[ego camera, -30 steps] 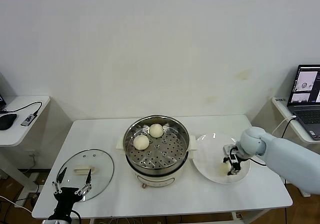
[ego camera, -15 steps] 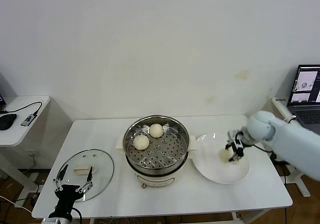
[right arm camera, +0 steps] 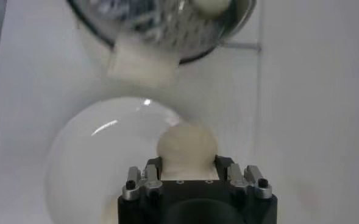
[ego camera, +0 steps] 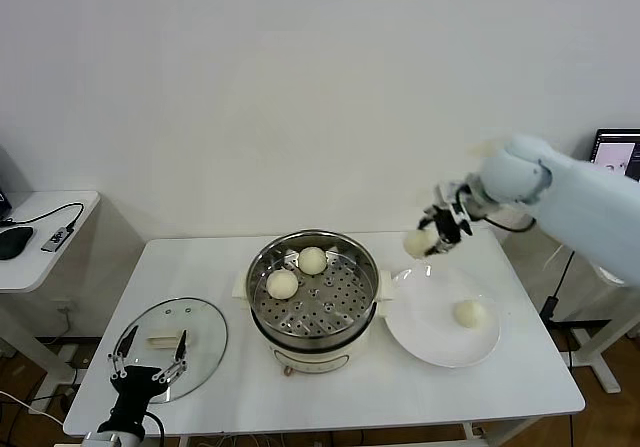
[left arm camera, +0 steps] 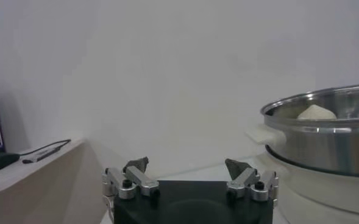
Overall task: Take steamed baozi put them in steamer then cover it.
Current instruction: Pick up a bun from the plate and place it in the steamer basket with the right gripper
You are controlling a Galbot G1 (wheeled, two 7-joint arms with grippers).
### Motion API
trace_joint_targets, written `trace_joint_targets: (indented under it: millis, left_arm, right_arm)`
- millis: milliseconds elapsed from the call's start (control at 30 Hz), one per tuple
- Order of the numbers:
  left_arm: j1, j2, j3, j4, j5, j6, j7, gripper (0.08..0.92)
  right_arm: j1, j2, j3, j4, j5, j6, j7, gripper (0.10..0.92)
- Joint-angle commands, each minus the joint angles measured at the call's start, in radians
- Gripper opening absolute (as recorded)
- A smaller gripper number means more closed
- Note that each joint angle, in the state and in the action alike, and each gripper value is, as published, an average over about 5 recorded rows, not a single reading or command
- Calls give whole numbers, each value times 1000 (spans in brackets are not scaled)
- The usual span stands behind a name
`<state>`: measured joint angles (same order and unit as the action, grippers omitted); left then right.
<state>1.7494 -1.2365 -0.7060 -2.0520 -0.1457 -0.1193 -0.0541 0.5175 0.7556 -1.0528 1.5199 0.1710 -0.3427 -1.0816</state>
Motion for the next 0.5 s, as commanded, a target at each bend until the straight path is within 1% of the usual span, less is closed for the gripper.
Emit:
trace_joint_targets:
  millis: [33, 233, 500]
  left_arm:
    - [3, -5, -7, -6, 0, 1, -1, 823]
    - [5, -16, -19, -7, -3, -2, -2, 823]
    - [6, -26, -27, -1, -5, -6, -3, 823]
  right_arm:
    - [106, 221, -96, 26, 106, 53, 37, 552]
    - [47, 340, -138, -9, 48, 242, 44, 551]
    - [-3, 406, -207, -35, -43, 422, 53, 551]
